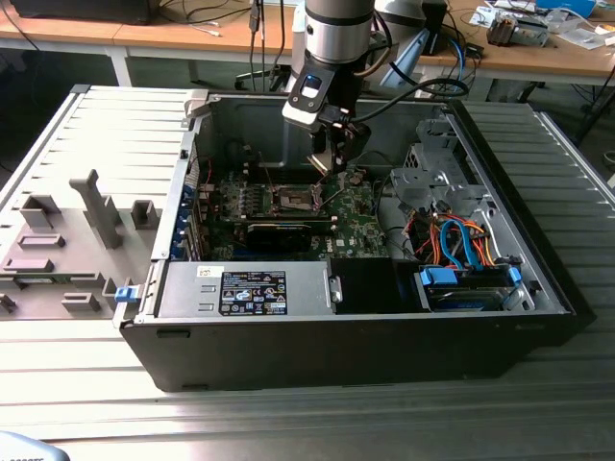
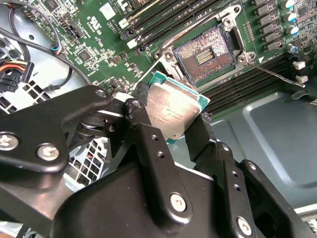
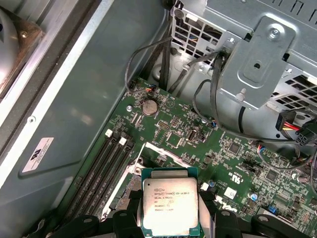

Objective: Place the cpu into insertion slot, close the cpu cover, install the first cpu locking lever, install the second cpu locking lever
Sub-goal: 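Place the cpu into insertion slot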

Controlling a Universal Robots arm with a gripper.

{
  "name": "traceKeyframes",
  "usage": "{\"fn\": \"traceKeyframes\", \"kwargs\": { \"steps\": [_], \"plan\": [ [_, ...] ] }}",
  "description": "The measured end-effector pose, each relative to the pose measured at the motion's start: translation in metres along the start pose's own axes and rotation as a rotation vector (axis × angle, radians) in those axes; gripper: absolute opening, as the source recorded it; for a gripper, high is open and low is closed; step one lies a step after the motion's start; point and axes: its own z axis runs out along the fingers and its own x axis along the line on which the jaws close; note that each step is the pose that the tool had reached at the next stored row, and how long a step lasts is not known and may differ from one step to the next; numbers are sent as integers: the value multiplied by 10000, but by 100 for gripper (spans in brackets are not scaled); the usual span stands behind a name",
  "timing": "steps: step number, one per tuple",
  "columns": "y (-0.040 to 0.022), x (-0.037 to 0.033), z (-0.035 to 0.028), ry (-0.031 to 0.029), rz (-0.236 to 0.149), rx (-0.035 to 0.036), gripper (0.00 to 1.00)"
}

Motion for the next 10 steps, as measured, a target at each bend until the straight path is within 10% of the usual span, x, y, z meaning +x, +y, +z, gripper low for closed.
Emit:
{"fn": "traceKeyframes", "kwargs": {
  "steps": [10],
  "plan": [
    [0, 0, 0, -5, 64, -1, 54]
  ]
}}
